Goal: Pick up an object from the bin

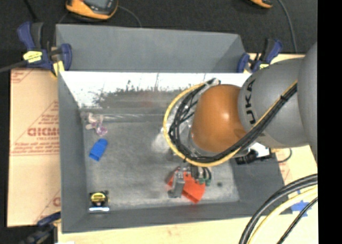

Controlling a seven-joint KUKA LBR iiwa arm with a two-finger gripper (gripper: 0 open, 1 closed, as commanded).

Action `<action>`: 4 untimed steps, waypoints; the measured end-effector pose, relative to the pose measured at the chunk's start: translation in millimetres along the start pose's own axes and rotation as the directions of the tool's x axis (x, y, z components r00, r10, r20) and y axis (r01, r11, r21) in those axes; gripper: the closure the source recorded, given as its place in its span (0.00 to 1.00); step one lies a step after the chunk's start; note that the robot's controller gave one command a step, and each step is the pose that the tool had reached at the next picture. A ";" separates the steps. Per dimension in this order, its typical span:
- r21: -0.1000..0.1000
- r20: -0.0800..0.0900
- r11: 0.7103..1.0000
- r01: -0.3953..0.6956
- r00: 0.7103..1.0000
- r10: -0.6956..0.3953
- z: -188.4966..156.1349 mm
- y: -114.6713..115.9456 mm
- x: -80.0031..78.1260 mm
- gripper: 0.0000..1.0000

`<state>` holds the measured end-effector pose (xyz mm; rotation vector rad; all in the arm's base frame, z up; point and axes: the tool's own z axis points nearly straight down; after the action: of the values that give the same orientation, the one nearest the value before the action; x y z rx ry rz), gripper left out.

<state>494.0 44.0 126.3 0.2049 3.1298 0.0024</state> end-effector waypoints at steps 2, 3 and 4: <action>0.001 -0.001 0.988 0.157 0.988 -0.157 -23.0 3.4 9.8 0.00; 0.001 -0.001 0.998 -0.067 0.998 0.067 21.2 -0.9 -27.4 0.00; -0.002 0.004 0.999 0.055 0.999 -0.055 8.6 72.0 -89.4 0.00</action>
Offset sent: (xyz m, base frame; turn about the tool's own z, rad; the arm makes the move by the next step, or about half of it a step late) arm 0.0325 -0.0056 -0.0427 0.1206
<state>592.1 103.8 118.3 0.1192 3.1302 0.0045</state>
